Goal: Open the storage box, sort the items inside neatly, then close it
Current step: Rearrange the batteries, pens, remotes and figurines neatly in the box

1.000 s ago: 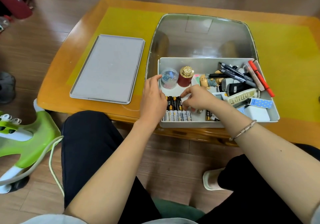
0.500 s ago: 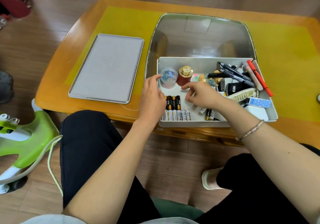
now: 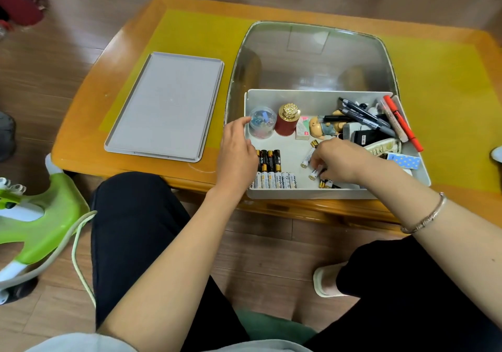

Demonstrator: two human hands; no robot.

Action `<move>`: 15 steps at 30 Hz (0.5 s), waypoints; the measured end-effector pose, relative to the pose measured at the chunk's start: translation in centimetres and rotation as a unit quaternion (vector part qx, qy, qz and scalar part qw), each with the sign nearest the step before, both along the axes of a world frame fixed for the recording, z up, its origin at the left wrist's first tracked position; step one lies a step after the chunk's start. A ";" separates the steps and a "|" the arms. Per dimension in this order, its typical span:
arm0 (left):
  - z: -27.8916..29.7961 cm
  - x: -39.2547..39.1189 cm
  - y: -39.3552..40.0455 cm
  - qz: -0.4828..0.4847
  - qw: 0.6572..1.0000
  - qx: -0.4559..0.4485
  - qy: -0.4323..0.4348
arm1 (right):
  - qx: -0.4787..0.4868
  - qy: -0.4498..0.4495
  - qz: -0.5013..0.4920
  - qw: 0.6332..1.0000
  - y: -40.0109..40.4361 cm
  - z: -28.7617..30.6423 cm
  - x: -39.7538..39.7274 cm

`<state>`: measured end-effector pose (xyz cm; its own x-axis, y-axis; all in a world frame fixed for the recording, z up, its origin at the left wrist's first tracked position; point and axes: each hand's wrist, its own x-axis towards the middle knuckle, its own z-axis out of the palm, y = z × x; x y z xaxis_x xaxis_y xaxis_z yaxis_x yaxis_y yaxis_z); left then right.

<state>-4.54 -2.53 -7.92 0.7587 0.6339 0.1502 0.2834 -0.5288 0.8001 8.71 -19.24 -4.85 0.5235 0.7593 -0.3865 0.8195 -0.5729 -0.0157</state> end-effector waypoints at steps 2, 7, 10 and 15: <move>0.0 0.0 0.0 0.000 1.000 0.003 0.000 | 0.000 0.002 0.000 1.000 0.0 -0.5 -0.2; -0.1 0.0 0.0 -0.002 1.000 0.002 0.000 | 0.014 -0.014 0.026 0.999 0.4 -1.3 -0.5; -0.1 0.0 0.0 0.000 1.000 0.004 0.001 | 0.047 -0.001 0.021 0.999 0.3 -1.3 -0.5; -0.1 0.0 0.0 -0.001 1.000 0.004 -0.002 | 0.139 0.092 -0.068 0.984 0.3 -0.7 -1.2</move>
